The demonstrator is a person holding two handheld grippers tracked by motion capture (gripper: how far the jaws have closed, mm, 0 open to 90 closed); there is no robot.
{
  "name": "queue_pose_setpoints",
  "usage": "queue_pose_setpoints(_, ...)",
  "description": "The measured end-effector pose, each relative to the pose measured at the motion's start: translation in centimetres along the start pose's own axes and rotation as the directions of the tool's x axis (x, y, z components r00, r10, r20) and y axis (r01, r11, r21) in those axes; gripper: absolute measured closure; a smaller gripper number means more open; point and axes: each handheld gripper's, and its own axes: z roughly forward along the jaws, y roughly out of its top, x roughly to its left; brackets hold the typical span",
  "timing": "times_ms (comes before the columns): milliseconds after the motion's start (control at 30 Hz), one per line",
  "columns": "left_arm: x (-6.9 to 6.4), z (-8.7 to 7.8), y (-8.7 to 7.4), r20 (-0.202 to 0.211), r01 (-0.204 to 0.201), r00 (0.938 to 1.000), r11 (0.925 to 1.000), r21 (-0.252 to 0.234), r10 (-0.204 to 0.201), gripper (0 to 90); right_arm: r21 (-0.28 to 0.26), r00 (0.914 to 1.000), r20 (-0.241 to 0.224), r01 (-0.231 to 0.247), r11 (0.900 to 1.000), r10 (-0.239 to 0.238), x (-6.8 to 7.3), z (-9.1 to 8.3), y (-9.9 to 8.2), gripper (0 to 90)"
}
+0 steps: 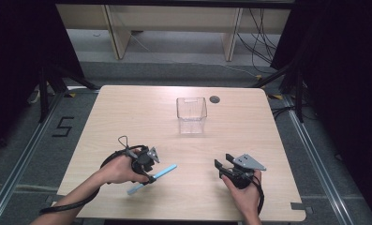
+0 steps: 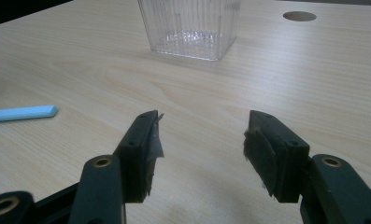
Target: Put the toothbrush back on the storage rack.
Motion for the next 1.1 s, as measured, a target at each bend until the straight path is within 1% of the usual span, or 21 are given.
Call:
queue_pose_setpoints(33, 0.0, 0.1, 0.3, -0.012, 0.004, 0.9999, 0.9998, 0.018, -0.004, 52.4, 0.009, 0.9996, 0.002, -0.029, 0.9995, 0.029, 0.2, -0.1, 0.0, 44.8)
queue_pose_setpoints(67, 0.1, 0.1, 0.5, -0.020, 0.001, 0.9998, 0.9997, 0.026, -0.001, 52.5, 0.003, 1.0000, 0.001, -0.004, 1.0000, 0.004, 0.1, 0.0, 0.0, 44.7)
queue_pose_setpoints(100, 0.1, 0.1, 0.7, -0.023, -0.003, 0.9997, 0.9992, 0.041, 0.004, 52.6, 0.004, 1.0000, 0.002, -0.009, 0.9999, 0.009, 0.1, 0.0, 0.0, 44.6)
queue_pose_setpoints(133, 0.1, 0.1, 0.7, -0.023, -0.003, 0.9997, 0.9992, 0.041, 0.004, 52.6, 0.004, 1.0000, 0.002, -0.009, 0.9999, 0.009, 0.1, 0.0, 0.0, 44.6)
queue_pose_setpoints(167, 0.2, 0.3, 0.9, -0.020, 0.003, 0.9998, 0.9983, 0.058, -0.002, 52.6, 0.004, 1.0000, 0.001, -0.006, 1.0000, 0.006, 0.1, 0.0, 0.0, 44.6)
queue_pose_setpoints(233, 0.2, 0.5, 1.2, -0.026, 0.010, 0.9996, 0.9978, 0.066, -0.008, 52.5, 0.002, 1.0000, -0.001, -0.001, 1.0000, 0.001, 0.0, 0.0, 0.0, 44.6)
queue_pose_setpoints(267, 0.3, 0.6, 1.3, -0.028, 0.005, 0.9996, 0.9973, 0.073, -0.003, 52.5, -0.001, 0.9999, -0.002, 0.012, 0.9999, -0.012, -0.1, 0.0, 0.0, 44.5)
queue_pose_setpoints(367, 0.3, 0.8, 1.4, -0.021, 0.004, 0.9998, 0.9967, 0.081, -0.002, 52.5, 0.000, 0.9999, -0.003, 0.011, 0.9999, -0.011, -0.1, 0.0, 0.0, 44.4)
queue_pose_setpoints(533, 0.3, 1.1, 1.6, -0.016, -0.006, 0.9998, 0.9939, 0.110, 0.008, 53.6, 0.001, 0.9999, -0.003, 0.013, 0.9999, -0.013, -0.1, 0.0, 0.0, 44.3)
queue_pose_setpoints(633, 0.3, 1.3, 1.6, -0.018, -0.005, 0.9998, 0.9935, 0.114, 0.007, 54.4, 0.003, 1.0000, -0.003, 0.005, 1.0000, -0.005, 0.0, 0.0, 0.0, 44.3)
queue_pose_setpoints(667, 0.3, 1.3, 1.6, -0.014, -0.009, 0.9998, 0.9928, 0.120, 0.011, 54.9, -0.003, 0.9995, -0.006, 0.030, 0.9995, -0.031, -0.1, 0.1, 0.0, 44.3)
queue_pose_setpoints(700, 0.2, 1.4, 1.6, -0.014, -0.010, 0.9998, 0.9925, 0.122, 0.012, 55.5, 0.010, 0.9998, -0.003, 0.021, 0.9997, -0.021, -0.1, 0.0, 0.0, 44.3)
queue_pose_setpoints(733, 0.2, 1.4, 1.6, -0.014, -0.011, 0.9998, 0.9927, 0.120, 0.013, 56.1, 0.011, 0.9998, -0.004, 0.022, 0.9997, -0.022, -0.1, 0.0, 0.0, 44.3)
queue_pose_setpoints(767, 0.2, 1.4, 1.7, -0.013, -0.019, 0.9997, 0.9922, 0.123, 0.021, 57.1, 0.013, 0.9998, -0.005, 0.019, 0.9997, -0.019, 0.0, 0.0, 0.1, 44.3)
queue_pose_setpoints(867, 0.2, 1.4, 1.7, -0.016, -0.027, 0.9995, 0.9923, 0.121, 0.029, 59.1, 0.001, 0.9998, -0.009, 0.017, 0.9999, -0.017, 0.0, 0.1, 0.0, 44.3)
queue_pose_setpoints(967, 0.2, 1.4, 1.7, -0.017, -0.029, 0.9994, 0.9925, 0.119, 0.031, 61.3, 0.007, 0.9998, -0.002, 0.018, 0.9998, -0.018, 0.0, 0.1, 0.0, 44.3)
queue_pose_setpoints(1000, 0.2, 1.5, 1.7, -0.014, -0.032, 0.9993, 0.9918, 0.124, 0.034, 62.0, 0.007, 0.9991, 0.010, 0.041, 0.9991, -0.041, -0.1, 0.0, 0.1, 44.3)
queue_pose_setpoints(1067, 0.2, 1.5, 1.8, -0.013, -0.038, 0.9991, 0.9909, 0.129, 0.040, 62.7, 0.011, 0.9995, 0.003, 0.033, 0.9994, -0.033, -0.1, 0.0, 0.1, 44.3)
queue_pose_setpoints(1100, 0.1, 1.6, 1.8, -0.008, -0.038, 0.9992, 0.9903, 0.134, 0.039, 62.7, 0.015, 0.9998, -0.001, 0.020, 0.9997, -0.020, 0.0, 0.0, 0.1, 44.3)
